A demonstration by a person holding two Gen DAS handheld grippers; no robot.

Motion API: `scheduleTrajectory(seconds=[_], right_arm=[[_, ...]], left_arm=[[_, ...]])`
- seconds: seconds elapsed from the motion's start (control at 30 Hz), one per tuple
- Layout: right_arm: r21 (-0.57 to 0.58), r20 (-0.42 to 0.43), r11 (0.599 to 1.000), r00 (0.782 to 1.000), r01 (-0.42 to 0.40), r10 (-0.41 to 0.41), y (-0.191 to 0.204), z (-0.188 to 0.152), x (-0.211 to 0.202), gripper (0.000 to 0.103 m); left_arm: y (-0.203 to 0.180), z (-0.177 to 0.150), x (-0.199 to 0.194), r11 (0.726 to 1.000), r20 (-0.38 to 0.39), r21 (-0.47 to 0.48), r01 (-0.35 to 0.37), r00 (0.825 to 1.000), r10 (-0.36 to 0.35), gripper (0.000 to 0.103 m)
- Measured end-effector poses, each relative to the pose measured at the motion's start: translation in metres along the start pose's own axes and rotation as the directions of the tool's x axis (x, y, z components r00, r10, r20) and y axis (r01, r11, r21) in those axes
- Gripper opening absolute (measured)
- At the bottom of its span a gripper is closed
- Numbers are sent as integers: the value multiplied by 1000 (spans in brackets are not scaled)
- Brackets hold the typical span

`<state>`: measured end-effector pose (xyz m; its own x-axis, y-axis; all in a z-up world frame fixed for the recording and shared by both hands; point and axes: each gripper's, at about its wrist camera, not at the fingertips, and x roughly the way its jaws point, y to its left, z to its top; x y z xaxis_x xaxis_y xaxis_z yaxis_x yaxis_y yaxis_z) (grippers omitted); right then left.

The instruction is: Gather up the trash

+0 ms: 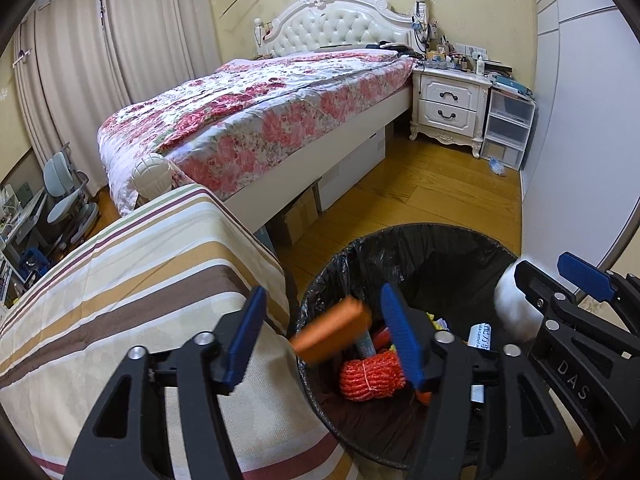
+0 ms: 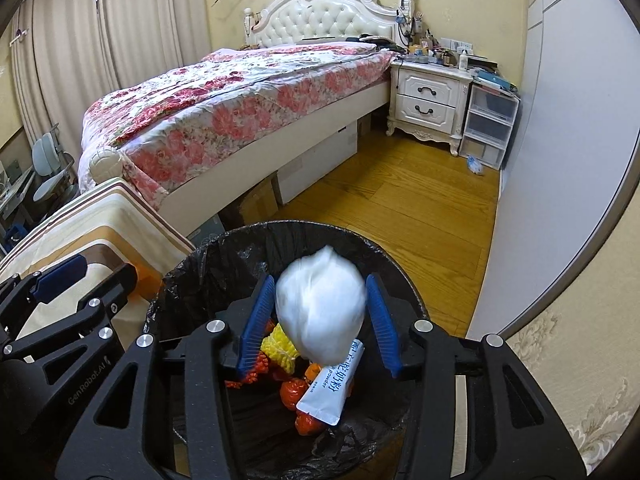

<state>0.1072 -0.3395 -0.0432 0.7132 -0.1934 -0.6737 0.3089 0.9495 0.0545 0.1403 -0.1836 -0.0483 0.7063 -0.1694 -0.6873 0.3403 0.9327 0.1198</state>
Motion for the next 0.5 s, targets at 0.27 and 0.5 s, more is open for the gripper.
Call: scheduleTrajectory(seconds=[0.27,0.5], right_arm=[[18,12,999,999,32,-32,-5,0,-5,59],[21,32,999,998,47,-48,-2,0,-17,69]], left_arm=[[5,-1,-2,1000,-1,-17,-3,1000,3,71],[16,-2,-13,999,21,-37,-1,1000,2,75]])
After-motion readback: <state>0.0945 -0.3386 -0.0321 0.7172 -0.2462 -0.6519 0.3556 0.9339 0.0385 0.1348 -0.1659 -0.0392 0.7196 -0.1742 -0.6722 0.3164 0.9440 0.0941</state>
